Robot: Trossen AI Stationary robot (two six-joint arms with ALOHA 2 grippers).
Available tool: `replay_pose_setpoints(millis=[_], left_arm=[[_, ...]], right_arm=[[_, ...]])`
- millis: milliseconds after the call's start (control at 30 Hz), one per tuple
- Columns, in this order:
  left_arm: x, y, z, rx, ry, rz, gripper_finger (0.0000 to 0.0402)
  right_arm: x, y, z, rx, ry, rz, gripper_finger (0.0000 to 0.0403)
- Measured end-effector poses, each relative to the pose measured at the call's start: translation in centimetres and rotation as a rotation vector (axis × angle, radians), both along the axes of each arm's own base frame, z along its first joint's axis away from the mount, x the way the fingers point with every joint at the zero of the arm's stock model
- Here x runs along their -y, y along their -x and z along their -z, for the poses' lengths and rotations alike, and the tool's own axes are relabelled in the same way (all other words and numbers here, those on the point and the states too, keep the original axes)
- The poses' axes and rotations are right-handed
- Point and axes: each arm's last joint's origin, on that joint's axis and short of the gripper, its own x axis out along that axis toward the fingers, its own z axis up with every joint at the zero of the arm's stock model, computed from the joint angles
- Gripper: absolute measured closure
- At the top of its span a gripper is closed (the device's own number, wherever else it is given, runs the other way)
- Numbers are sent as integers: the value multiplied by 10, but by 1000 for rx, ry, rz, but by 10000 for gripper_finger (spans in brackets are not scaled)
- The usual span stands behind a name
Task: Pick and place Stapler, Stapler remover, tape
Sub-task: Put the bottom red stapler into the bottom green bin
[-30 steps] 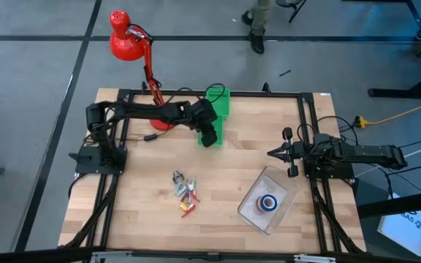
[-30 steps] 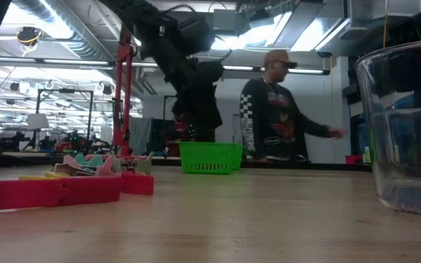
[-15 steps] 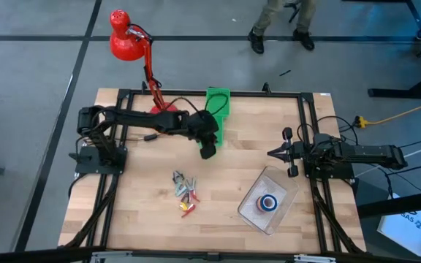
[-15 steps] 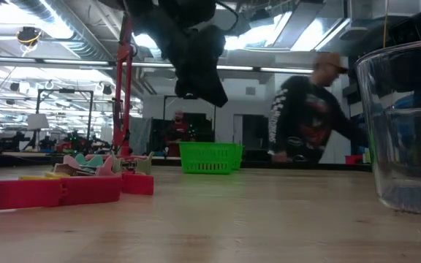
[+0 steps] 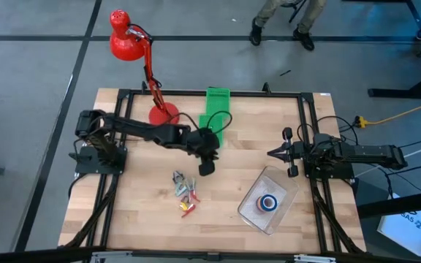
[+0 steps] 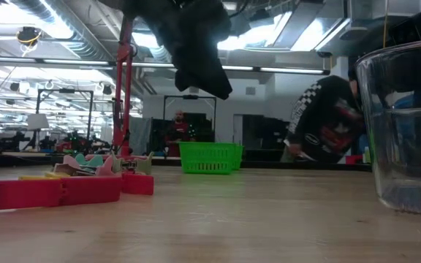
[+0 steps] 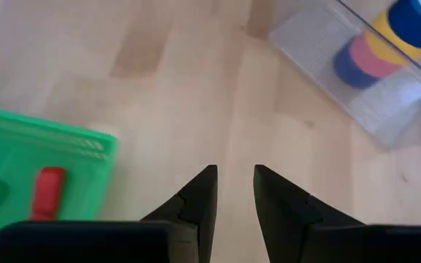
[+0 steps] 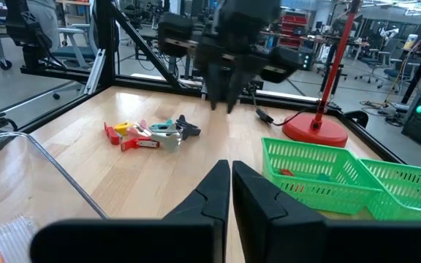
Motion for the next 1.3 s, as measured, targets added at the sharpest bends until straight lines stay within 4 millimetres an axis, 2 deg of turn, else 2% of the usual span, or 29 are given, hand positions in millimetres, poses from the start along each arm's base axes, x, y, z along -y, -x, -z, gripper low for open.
replay_pose_setpoints(millis=[167,367,733,1000,1300], left_arm=[[31,5,3,-49,42,39,316],[83,15,5,-77,78,122,316],[165,46,9,-71,77,48,316],[198,61,24,-103,106,-8,316],[211,73,50,-246,164,-150,316]], right_arm=[[0,0,0,0,0,0,382],[0,0,0,0,0,0,382],[0,0,0,0,0,0,382],[0,0,0,1,0,-1,382],[0,0,0,1,0,-1,382]])
